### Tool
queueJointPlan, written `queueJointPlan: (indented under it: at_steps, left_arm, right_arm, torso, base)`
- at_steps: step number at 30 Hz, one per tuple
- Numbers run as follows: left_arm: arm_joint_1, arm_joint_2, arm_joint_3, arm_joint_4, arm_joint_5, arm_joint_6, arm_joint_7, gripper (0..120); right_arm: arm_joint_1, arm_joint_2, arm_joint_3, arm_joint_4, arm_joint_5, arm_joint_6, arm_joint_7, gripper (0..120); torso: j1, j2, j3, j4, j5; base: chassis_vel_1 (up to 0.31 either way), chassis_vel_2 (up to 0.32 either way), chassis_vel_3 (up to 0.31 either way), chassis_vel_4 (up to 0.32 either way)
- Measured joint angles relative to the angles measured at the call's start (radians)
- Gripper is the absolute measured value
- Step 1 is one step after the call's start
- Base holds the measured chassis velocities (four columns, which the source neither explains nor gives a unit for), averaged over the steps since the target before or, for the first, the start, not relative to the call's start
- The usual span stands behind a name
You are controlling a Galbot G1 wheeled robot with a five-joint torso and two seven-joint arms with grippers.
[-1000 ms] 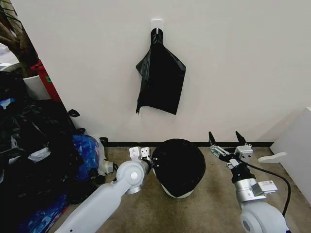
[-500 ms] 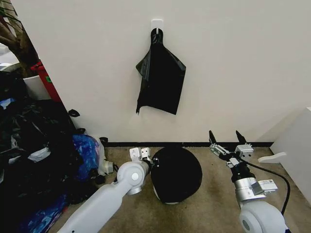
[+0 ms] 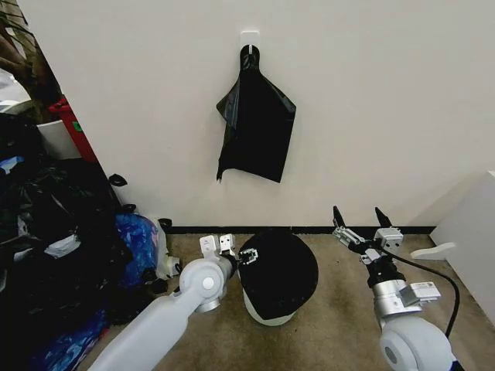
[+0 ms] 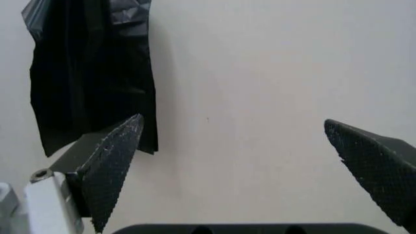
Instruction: Place the garbage bag over the trash bin.
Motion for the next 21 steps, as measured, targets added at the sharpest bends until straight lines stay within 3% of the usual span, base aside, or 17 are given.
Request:
queueJointPlan:
  at_steps: [8, 18, 21]
  left_arm:
    - [0.045, 0.04, -0.044, -0.058, -0.002, 0.017, -0.021, 100]
    - [0.168, 0.088, -0.162, -0.134, 0.037, -0.008, 0.146, 100]
    - [0.188, 0.09, -0.189, -0.147, 0.037, -0.012, 0.148, 100]
  right_arm:
    - [0.018, -0.001, -0.027, 0.004, 0.014, -0.013, 0.013, 100]
    - [0.026, -0.001, -0.059, 0.012, 0.001, -0.02, 0.027, 100]
    - [0.027, -0.001, -0.07, 0.016, -0.008, -0.02, 0.032, 100]
  torso:
    - [0.0, 0.0, 0.0, 0.0, 0.0]
    - [0.0, 0.0, 0.0, 0.0001, -0.0001]
    - [0.0, 0.0, 0.0, 0.0001, 0.0]
  base:
    - [0.0, 0.0, 0.0, 0.0]
    - [0.0, 0.0, 0.0, 0.0]
    - [0.0, 0.0, 0.0, 0.0]
